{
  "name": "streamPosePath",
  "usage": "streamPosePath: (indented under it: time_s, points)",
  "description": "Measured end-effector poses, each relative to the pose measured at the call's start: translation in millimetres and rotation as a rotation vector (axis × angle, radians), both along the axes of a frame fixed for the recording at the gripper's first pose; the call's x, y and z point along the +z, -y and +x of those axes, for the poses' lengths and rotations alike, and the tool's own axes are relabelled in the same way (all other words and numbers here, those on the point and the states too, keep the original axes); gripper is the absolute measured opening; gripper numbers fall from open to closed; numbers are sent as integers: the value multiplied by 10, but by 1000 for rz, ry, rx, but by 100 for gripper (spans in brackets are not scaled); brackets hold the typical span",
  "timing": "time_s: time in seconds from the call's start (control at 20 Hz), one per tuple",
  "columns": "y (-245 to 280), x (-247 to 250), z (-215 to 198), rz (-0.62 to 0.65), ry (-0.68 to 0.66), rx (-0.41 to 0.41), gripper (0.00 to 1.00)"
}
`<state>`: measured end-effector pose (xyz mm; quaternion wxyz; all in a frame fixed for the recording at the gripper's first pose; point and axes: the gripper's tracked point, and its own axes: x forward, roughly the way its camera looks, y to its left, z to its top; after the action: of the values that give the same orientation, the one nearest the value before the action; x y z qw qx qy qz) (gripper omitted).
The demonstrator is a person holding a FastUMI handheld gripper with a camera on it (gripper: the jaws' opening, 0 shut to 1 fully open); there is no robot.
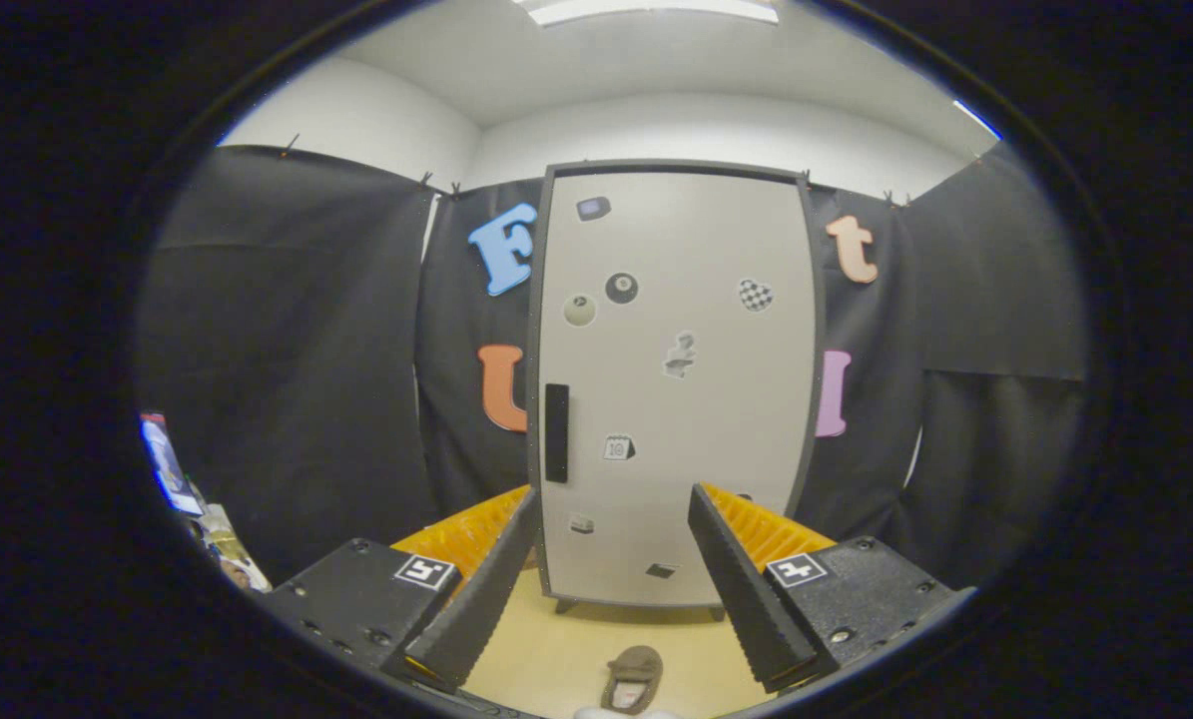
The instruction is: Open the shoe cabinet door, grab the shoes and put them into the shoe cabinet, then close the shoe cabinet door.
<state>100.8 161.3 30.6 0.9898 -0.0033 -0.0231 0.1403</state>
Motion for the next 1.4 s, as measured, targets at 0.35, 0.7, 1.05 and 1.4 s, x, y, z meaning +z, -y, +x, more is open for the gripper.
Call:
streamPosePath:
  time_s: [0.35, 0.7, 1.05, 1.4]
  points:
    - [-782, -63, 1082, -23, -38, 95, 98]
    - [-1061, -196, 1874, -10, -78, 57, 88]
    - [-1158, -186, 2137, -18, -80, 19, 66]
    - [-1091, -237, 2201, 3, -118, -55, 39]
